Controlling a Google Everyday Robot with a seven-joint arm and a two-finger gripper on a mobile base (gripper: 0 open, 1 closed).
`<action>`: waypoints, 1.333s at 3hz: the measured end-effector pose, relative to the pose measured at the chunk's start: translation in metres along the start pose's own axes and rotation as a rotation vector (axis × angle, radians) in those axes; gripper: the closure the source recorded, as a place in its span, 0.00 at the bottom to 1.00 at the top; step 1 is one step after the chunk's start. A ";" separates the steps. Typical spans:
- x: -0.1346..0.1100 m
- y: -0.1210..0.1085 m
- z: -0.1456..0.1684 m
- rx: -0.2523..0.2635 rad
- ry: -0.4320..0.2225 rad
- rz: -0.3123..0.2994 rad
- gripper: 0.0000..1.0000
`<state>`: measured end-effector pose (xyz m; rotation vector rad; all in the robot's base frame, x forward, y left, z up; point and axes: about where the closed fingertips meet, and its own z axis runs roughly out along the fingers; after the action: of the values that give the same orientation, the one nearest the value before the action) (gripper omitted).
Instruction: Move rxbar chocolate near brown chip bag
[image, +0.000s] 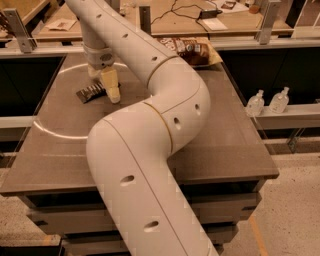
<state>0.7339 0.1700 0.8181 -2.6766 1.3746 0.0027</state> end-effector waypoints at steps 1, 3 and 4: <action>-0.005 -0.007 0.008 -0.005 -0.007 -0.014 0.41; -0.004 -0.006 0.005 -0.005 -0.006 -0.012 0.51; -0.004 -0.006 0.004 -0.005 -0.005 -0.011 0.52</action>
Offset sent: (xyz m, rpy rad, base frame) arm -0.0109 0.0166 -0.0120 -0.1277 0.1726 0.1397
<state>0.7364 0.1767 0.8153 -2.6860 1.3607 0.0124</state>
